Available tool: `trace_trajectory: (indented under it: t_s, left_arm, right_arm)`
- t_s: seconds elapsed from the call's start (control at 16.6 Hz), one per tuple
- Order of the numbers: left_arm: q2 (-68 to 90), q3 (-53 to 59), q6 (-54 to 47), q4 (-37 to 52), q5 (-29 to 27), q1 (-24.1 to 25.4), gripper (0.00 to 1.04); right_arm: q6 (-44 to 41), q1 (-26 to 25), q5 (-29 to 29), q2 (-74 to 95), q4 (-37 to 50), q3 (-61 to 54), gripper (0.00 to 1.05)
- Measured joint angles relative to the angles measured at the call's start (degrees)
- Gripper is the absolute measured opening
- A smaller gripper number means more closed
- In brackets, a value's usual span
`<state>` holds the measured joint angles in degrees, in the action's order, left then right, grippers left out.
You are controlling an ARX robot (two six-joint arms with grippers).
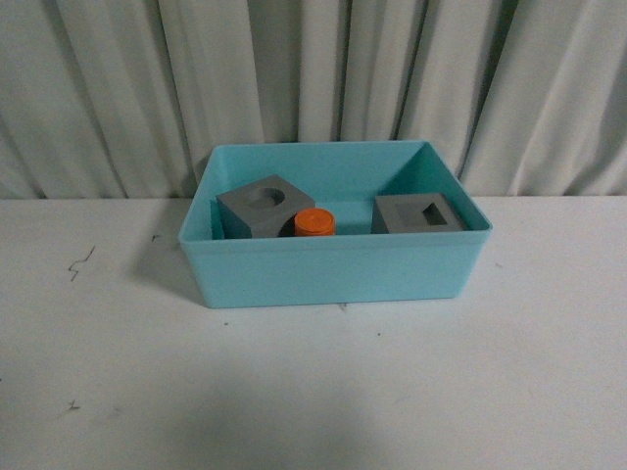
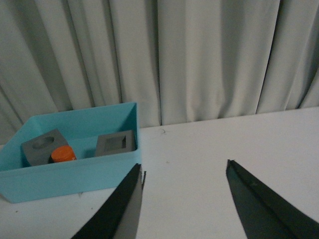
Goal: Place gray and orange parts in blue box
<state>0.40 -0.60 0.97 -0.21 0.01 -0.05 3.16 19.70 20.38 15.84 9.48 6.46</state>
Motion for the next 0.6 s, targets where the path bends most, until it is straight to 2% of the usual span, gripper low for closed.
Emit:
trace_trajectory:
  t_s: [0.12,0.24,0.3,0.48,0.54,0.6]
  left_arm:
    - [0.0,0.0,0.0,-0.02,-0.02,0.0,0.98]
    - [0.02,0.0,0.0,-0.07,-0.17,0.0,0.98]
    - [0.0,0.0,0.0,-0.04,-0.04,0.0,0.98]
    - [0.02,0.0,0.0,-0.02,-0.02,0.0,0.98]
    - [0.02,0.0,0.0,-0.04,-0.04,0.0,0.98]
    - [0.02,0.0,0.0,-0.02,-0.02,0.0,0.98]
  right_arm:
    - [-1.6,-3.54,-3.98,-2.56,-1.7,-1.03,0.32]
    - [-2.12,-5.11,-6.08,-9.81,-8.92,-2.54,0.13]
    - [-2.36,-7.02,-7.52,-11.52,-8.74,-2.71,0.02]
    - [-2.75,-11.13,-11.78,-12.33,-9.44,-3.21,0.02]
    - [-2.8,-14.99,-16.79,-13.03,-9.9,-3.45,0.02]
    - [-2.78,-18.99,-19.06,-13.38,-9.84,-3.58,0.02]
